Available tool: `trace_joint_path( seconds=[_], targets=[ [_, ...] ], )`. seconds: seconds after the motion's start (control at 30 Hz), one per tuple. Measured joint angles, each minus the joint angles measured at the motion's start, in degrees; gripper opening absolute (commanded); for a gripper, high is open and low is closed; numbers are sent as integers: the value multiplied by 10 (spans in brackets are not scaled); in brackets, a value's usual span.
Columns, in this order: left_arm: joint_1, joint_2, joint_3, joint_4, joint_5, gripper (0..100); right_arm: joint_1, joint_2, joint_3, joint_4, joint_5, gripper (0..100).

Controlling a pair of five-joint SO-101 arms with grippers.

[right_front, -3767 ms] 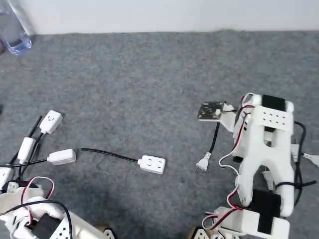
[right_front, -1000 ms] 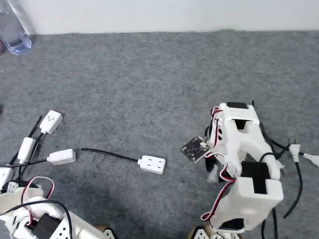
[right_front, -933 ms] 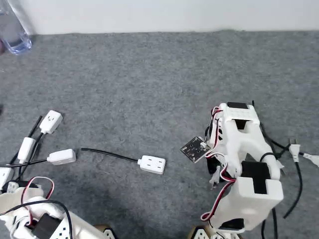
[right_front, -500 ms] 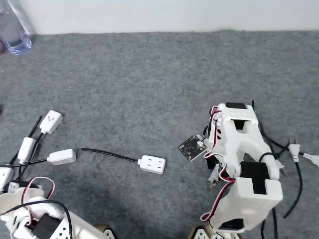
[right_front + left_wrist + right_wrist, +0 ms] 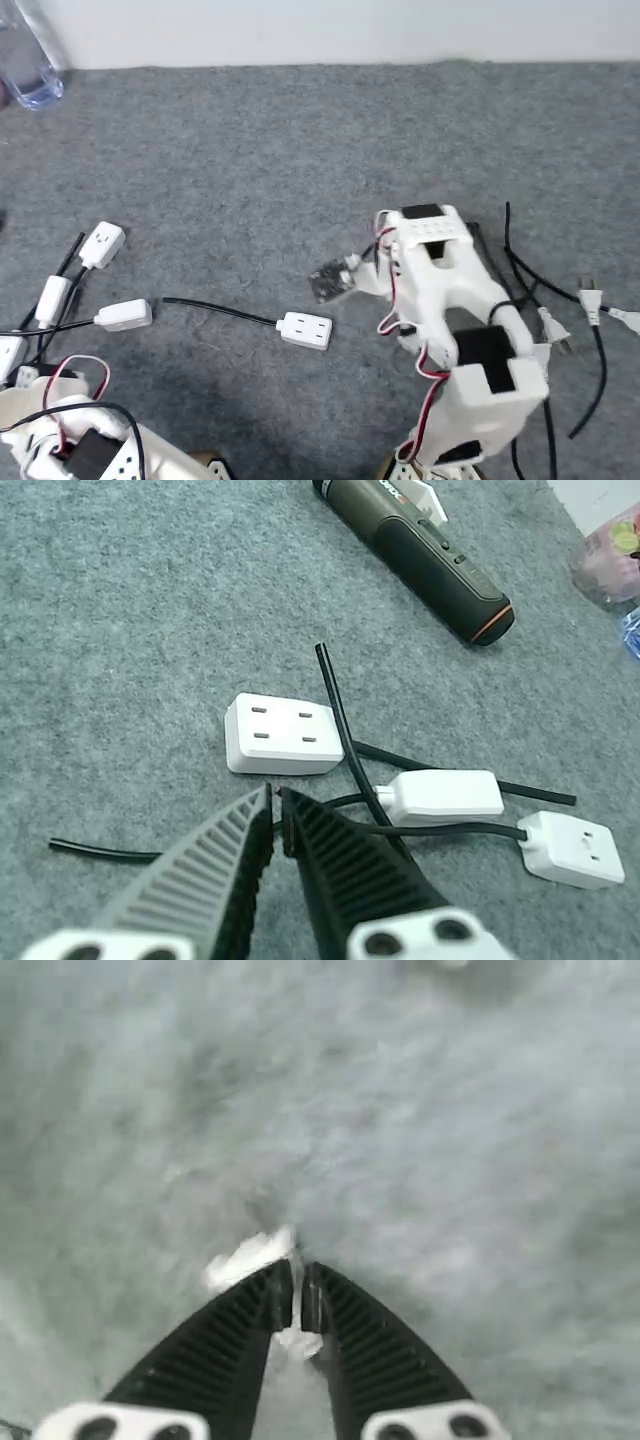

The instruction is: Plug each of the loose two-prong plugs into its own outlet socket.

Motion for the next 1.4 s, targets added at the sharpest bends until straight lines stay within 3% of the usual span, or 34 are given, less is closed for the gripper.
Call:
trace_joint_path(
  seconds=[0.17,0.43,0.57,0.67,0.77,0.97,1.17,1.4],
  targets=[
    [0,0,0,0,0,13,-10,2,-23,-4,-98,9],
    [0,0,0,0,0,13,-4,-63,-94,142,-106,14],
    [0,0,0,0,0,13,-6,-142,-85,218,-60,113],
    [0,0,0,0,0,13,5,-172,-29,219,-43,207],
    [0,0,0,0,0,13,29,-181,32,178,-30,199],
    [0,0,0,0,0,13,77,-181,97,142,99,183],
    [0,0,0,0,0,13,98,-181,132,91,153,189],
    [0,0,0,0,0,13,96,-156,146,23,160,367]
  ],
)
